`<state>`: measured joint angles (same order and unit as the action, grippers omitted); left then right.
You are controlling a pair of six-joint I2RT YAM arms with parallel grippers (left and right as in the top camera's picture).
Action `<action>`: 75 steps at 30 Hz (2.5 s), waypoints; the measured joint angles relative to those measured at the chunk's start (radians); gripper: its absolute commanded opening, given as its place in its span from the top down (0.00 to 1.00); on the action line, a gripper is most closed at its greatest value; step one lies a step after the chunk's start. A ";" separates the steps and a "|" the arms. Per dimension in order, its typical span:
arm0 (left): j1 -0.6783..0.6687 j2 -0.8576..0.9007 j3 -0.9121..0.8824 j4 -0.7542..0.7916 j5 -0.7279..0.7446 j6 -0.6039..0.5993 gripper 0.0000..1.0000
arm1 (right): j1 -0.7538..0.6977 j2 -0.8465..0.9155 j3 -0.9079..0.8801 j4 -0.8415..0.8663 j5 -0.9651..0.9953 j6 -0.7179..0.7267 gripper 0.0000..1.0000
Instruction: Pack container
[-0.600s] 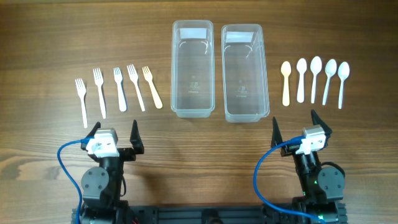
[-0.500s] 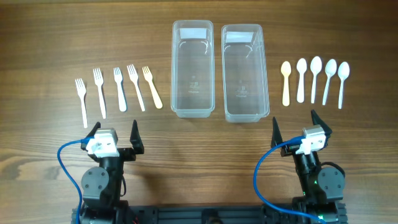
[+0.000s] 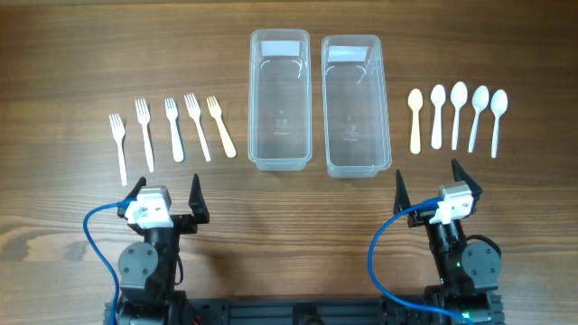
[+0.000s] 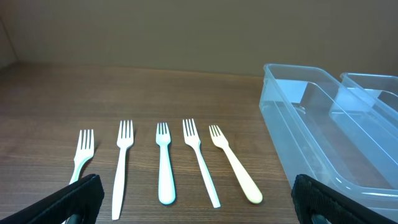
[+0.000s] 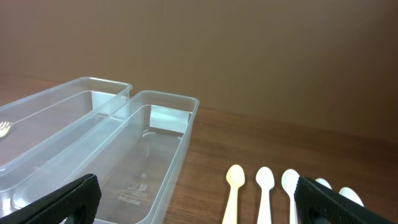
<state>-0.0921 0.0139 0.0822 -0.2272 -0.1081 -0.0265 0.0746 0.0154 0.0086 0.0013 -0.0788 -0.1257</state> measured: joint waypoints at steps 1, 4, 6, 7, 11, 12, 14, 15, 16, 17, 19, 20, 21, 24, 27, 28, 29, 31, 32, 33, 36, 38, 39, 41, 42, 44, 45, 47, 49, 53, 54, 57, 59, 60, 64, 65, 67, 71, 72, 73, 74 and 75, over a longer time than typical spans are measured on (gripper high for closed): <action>0.000 0.000 0.000 0.000 0.000 0.000 0.00 | 0.000 0.000 0.000 0.000 0.000 0.000 0.00; 0.000 0.000 0.000 0.000 0.000 0.000 0.00 | 0.000 0.000 0.000 0.000 0.000 0.000 0.00; 0.000 0.000 0.000 0.000 0.000 0.000 0.00 | 0.000 0.000 0.000 0.000 0.000 0.000 0.00; 0.000 0.000 0.000 0.000 0.000 0.000 0.00 | 0.000 0.000 0.000 0.000 0.000 0.000 0.00; 0.000 0.000 0.000 0.000 0.000 0.000 0.00 | 0.000 0.000 0.000 0.000 0.000 0.000 0.00; 0.000 0.000 0.000 0.000 0.000 0.000 0.00 | 0.000 0.000 0.000 0.000 0.000 0.000 0.00; 0.000 0.000 0.000 0.000 0.000 0.000 0.00 | 0.000 0.000 0.000 0.000 0.000 0.000 0.00; 0.000 0.000 0.000 0.000 0.000 0.000 0.00 | 0.000 0.000 0.000 0.000 0.000 0.000 0.00; 0.000 0.000 0.000 0.000 0.000 0.000 0.00 | 0.000 0.000 0.000 0.000 0.000 0.000 0.00; 0.000 0.000 0.000 0.000 0.000 0.000 0.00 | 0.000 0.000 0.000 0.000 0.000 0.000 0.00; 0.000 0.000 0.000 0.000 0.000 0.000 0.00 | 0.000 0.000 0.000 0.000 0.000 0.000 0.00; 0.000 0.000 0.000 0.000 0.000 0.000 0.00 | 0.000 0.000 0.000 0.000 0.000 0.000 0.00; 0.000 0.000 0.000 0.000 0.000 0.000 0.00 | 0.000 0.000 0.000 0.000 0.000 0.000 0.00; 0.000 0.000 0.000 0.000 0.000 0.000 0.00 | 0.000 0.000 0.000 0.000 0.000 0.000 0.00; 0.000 0.000 0.000 0.000 0.000 0.000 0.00 | 0.000 0.000 0.000 0.000 0.000 0.000 0.00; 0.000 0.000 0.000 0.000 0.000 0.000 0.00 | 0.000 0.000 0.000 0.000 0.000 0.000 0.00; 0.000 0.000 0.000 0.000 0.000 0.000 0.00 | 0.000 0.000 0.000 0.000 0.000 0.000 0.00; 0.000 0.000 0.000 0.000 0.000 0.000 0.00 | 0.000 0.000 0.000 0.000 0.000 0.000 0.00; 0.000 0.000 0.000 0.000 0.000 0.000 0.00 | 0.000 0.000 0.000 0.000 0.000 0.000 0.00; 0.000 0.000 0.000 0.000 0.000 0.000 0.00 | 0.000 0.000 0.000 0.000 0.000 0.000 0.00; 0.000 0.000 0.000 0.000 0.000 0.000 0.00 | 0.000 0.000 0.000 0.000 0.000 0.000 0.00; 0.000 0.000 0.000 0.000 0.000 0.000 0.00 | 0.000 0.000 0.000 0.000 0.000 0.000 0.00; 0.000 0.000 0.000 0.000 0.000 0.000 0.00 | 0.000 0.000 0.000 0.000 0.000 0.000 0.00; 0.000 0.000 0.000 0.000 0.000 0.000 0.00 | 0.000 0.000 0.000 0.000 0.000 0.000 0.00; 0.000 0.000 0.000 0.000 0.000 0.000 0.00 | 0.000 0.000 0.000 0.000 0.000 0.000 0.00; 0.000 0.000 0.000 0.000 0.000 0.000 0.00 | 0.000 0.000 0.000 0.000 0.000 0.000 0.00; 0.000 0.000 0.000 0.000 0.000 0.000 0.00 | 0.000 0.000 0.000 0.000 0.000 0.000 0.00; 0.000 0.000 0.000 0.000 0.000 0.000 0.00 | 0.000 0.000 0.000 0.000 0.000 0.000 0.00; 0.000 0.000 0.000 0.000 0.000 0.000 0.00 | 0.000 0.000 0.000 0.000 0.000 0.000 0.00; 0.000 0.000 0.000 0.000 0.000 0.000 0.00 | 0.000 0.000 0.000 0.000 0.000 0.000 0.00; 0.000 0.000 0.000 0.003 0.000 0.000 0.00 | 0.000 0.000 0.000 0.000 0.000 0.000 0.00; 0.000 0.000 0.000 0.001 0.001 0.000 0.00 | 0.000 0.000 0.000 0.000 0.000 0.000 0.00; 0.000 0.000 0.000 0.000 0.002 0.000 0.00 | 0.000 0.000 0.000 0.000 0.000 0.000 0.00; 0.000 0.000 0.000 0.000 0.005 0.000 0.00 | 0.000 0.000 0.000 0.000 0.000 0.000 0.00; 0.000 0.000 0.000 -0.003 0.063 0.000 0.00 | 0.000 0.000 0.000 0.000 -0.019 0.000 0.00; 0.000 0.000 0.000 -0.005 0.078 0.000 0.00 | 0.000 0.000 0.000 0.000 -0.026 0.000 0.00; 0.000 0.000 0.000 -0.005 0.097 0.000 0.00 | 0.000 0.000 0.000 0.000 -0.034 0.000 0.00; 0.000 0.008 0.000 -0.004 0.114 0.000 0.00 | 0.000 0.000 0.000 0.000 -0.038 0.000 0.00; 0.000 0.013 0.000 -0.005 0.116 0.000 0.00 | 0.000 0.000 0.000 0.000 -0.041 0.000 0.00; 0.000 0.016 0.000 -0.005 0.118 0.000 0.00 | 0.000 0.000 0.000 0.000 -0.045 0.000 0.00; 0.000 0.018 0.000 -0.005 0.123 0.000 0.00 | 0.000 0.000 0.000 0.000 -0.048 0.003 0.00; 0.000 0.020 0.000 -0.005 0.132 0.000 0.00 | 0.000 0.000 0.000 0.000 -0.053 0.016 0.00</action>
<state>-0.0921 0.0338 0.0822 -0.2317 0.0235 -0.0269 0.0746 0.0154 0.0090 0.0017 -0.1322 -0.1097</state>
